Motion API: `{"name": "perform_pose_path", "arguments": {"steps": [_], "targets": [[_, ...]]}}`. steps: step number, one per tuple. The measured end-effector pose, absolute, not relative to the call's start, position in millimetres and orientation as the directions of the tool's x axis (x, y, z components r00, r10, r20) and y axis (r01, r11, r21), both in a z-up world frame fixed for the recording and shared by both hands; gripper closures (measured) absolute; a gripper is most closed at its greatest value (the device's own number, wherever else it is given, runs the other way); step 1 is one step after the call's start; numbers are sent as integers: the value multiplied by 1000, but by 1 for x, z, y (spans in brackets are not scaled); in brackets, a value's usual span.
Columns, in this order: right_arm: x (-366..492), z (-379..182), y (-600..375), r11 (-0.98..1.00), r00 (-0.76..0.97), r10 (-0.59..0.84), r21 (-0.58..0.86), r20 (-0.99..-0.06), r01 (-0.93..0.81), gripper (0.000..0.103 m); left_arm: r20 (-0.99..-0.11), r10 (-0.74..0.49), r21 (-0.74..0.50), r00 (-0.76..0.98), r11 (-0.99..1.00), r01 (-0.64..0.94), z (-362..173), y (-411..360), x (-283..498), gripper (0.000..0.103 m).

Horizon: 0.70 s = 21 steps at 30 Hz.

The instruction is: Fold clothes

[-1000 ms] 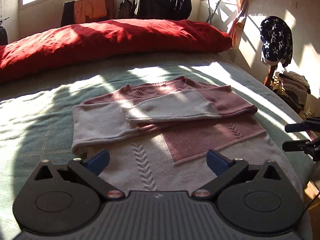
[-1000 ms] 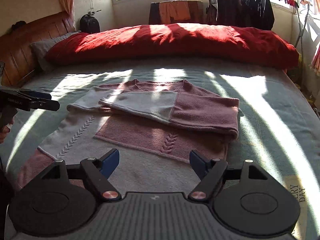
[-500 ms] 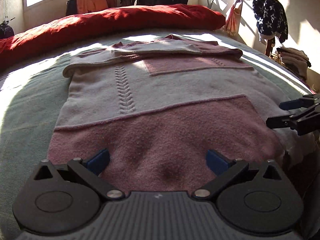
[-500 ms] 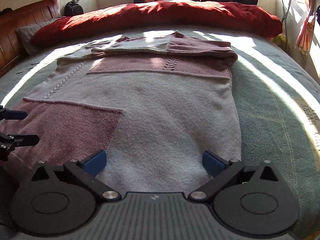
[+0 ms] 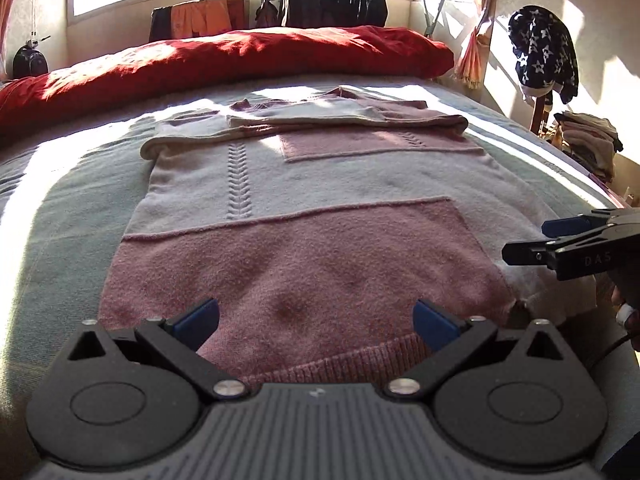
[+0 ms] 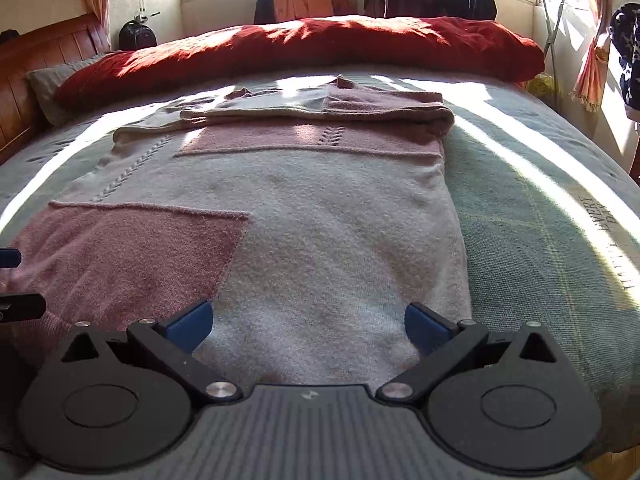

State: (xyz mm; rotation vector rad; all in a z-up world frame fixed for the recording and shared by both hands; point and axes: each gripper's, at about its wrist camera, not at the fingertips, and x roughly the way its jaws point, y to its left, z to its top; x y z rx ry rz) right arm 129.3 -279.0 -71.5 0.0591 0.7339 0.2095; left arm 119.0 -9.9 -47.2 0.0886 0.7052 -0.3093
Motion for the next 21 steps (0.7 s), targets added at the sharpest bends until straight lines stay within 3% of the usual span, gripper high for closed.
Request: {"name": "perform_pose_path", "arguments": {"steps": [6, 13, 21], "targets": [[104, -80, -289, 965, 729, 261, 174, -632, -194, 0, -704, -249, -59, 665, 954, 295, -73, -28, 132, 1], [83, -74, -303, 960, 770, 276, 208, -575, -189, 0, -696, -265, -66, 667, 949, 308, -74, -24, 131, 1], [84, -76, -313, 962, 768, 250, 239, -590, -129, 0, -695, -268, -79, 667, 951, 300, -72, -22, 131, 1]]}}
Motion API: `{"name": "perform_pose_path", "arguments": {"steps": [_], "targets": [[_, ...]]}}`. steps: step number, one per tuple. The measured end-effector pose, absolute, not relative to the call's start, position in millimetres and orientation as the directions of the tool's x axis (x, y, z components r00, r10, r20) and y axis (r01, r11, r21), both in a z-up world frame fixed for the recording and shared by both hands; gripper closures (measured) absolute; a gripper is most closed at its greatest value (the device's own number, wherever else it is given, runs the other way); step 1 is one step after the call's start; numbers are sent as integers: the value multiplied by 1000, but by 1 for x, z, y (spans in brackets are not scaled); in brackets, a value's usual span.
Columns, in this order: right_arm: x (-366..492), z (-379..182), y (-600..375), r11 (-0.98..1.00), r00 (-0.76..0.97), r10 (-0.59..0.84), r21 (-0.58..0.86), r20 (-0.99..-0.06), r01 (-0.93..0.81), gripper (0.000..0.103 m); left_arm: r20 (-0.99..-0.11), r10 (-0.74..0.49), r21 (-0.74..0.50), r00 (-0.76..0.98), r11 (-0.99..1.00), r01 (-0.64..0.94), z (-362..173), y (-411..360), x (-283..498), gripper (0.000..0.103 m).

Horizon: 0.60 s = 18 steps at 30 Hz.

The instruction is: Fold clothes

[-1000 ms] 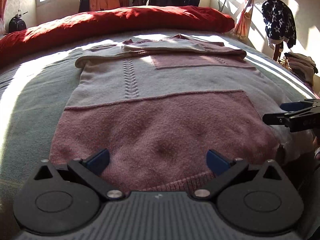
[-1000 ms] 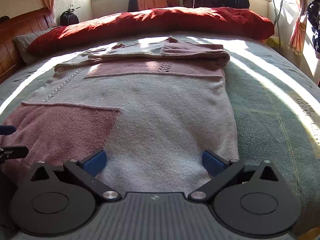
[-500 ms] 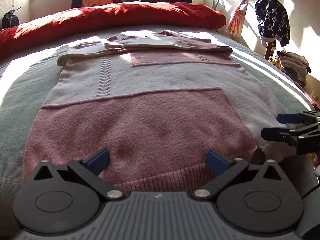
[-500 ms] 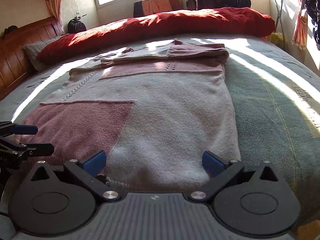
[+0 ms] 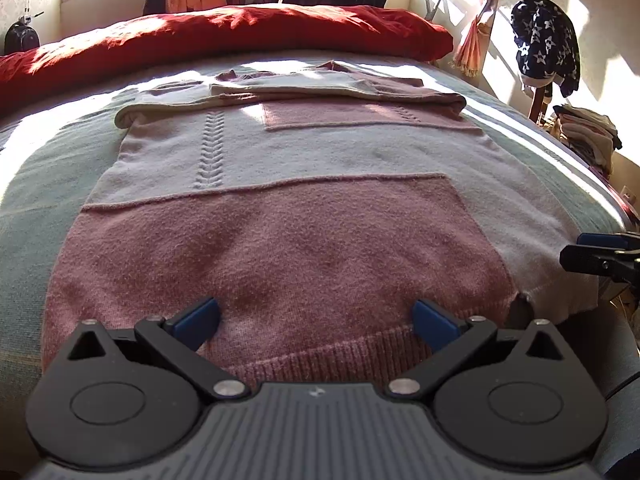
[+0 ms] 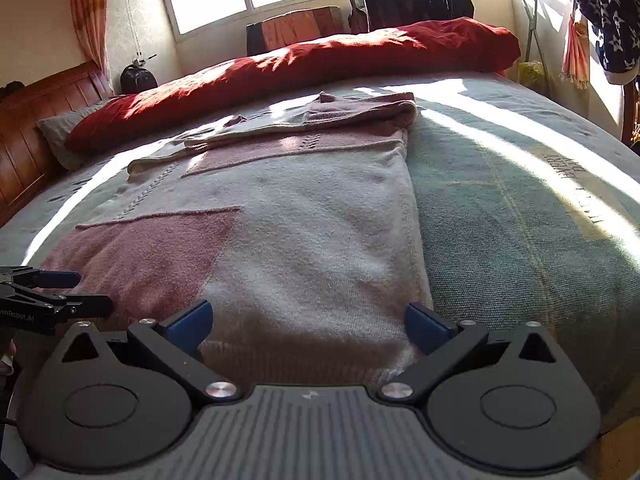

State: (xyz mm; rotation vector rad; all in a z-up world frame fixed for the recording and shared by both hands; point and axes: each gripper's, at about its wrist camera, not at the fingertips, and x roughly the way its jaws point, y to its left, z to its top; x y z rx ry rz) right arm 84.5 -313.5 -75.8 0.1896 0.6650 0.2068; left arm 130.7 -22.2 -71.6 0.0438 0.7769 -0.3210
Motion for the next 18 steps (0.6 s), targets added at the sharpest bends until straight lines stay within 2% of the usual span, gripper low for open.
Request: {"name": "perform_pose_path", "arguments": {"steps": [4, 6, 8, 14, 18], "targets": [[90, -73, -305, 955, 757, 284, 245, -588, -168, 0, -697, -268, -90, 665, 953, 290, -72, -21, 133, 1], [94, -82, -301, 964, 734, 259, 215, -628, -156, 0, -697, -269, -96, 665, 954, 285, -73, -20, 134, 1], [92, -89, -299, 972, 743, 234, 167, -628, -164, 0, -684, -281, -112, 673, 953, 283, -69, -20, 133, 1], [91, -92, -295, 978, 748, 209, 133, -630, -161, 0, -598, -456, -221, 659, 884, 411, -54, -35, 131, 1], [90, -93, -290, 982, 749, 184, 90, -637, -165, 0, -637, -488, -260, 597, 865, 429, -67, -50, 133, 1]]}}
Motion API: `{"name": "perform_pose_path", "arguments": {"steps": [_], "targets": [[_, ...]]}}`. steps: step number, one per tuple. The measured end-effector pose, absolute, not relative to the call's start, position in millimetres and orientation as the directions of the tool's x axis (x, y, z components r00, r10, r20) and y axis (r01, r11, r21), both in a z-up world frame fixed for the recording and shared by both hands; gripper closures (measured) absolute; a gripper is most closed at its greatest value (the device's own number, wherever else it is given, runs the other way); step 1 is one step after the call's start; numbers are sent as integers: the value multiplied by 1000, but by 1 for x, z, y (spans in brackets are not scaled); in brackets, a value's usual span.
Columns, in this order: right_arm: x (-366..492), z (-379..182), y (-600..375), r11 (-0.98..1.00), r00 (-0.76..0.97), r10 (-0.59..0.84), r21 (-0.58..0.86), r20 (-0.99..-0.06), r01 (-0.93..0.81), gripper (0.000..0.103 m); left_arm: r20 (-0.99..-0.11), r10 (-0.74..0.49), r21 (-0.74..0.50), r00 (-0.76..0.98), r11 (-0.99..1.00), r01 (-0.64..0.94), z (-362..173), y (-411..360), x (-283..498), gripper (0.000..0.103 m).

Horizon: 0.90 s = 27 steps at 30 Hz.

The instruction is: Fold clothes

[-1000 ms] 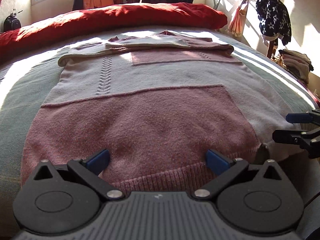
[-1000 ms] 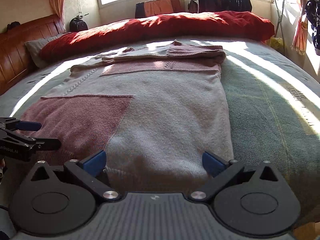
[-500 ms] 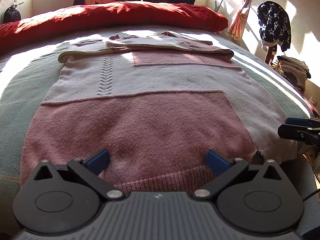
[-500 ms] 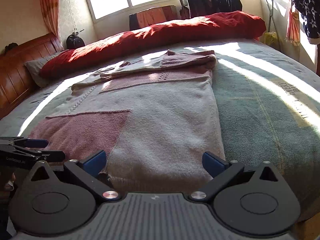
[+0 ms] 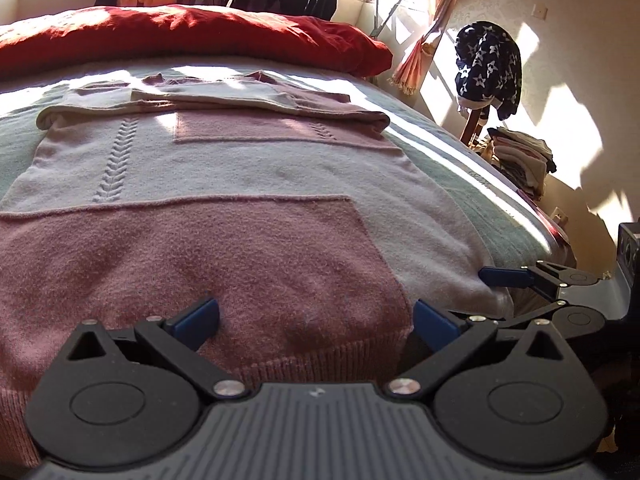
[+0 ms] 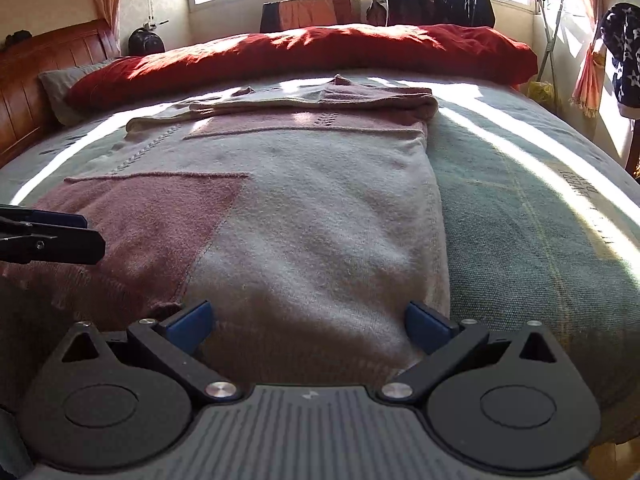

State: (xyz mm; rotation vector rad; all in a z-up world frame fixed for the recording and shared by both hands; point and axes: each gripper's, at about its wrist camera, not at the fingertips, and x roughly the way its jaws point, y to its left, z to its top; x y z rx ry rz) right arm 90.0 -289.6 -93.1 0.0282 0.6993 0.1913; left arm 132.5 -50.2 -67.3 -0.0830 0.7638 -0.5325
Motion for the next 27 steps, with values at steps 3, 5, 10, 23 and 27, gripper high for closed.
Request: {"name": "perform_pose_path", "arguments": {"steps": [3, 5, 10, 23, 27], "targets": [[89, -93, -290, 983, 752, 182, 88, -634, -164, 0, -647, -489, -264, 585, 863, 430, -68, -51, 125, 1], [89, -94, -290, 983, 753, 180, 88, -633, -161, 0, -643, -495, -277, 585, 862, 425, -64, -46, 123, 1], [88, -94, -286, 985, 757, 164, 71, -632, -155, 0, -650, -434, -282, 624, 900, 332, -61, -22, 127, 1], [86, -95, -282, 987, 756, 142, 30, -639, -160, 0, -705, -275, -291, 654, 953, 86, -58, 39, 144, 1], [85, -95, -282, 986, 754, 140, 23, -642, -164, 0, -708, -282, -318, 647, 946, 64, -61, 55, 135, 1]]}}
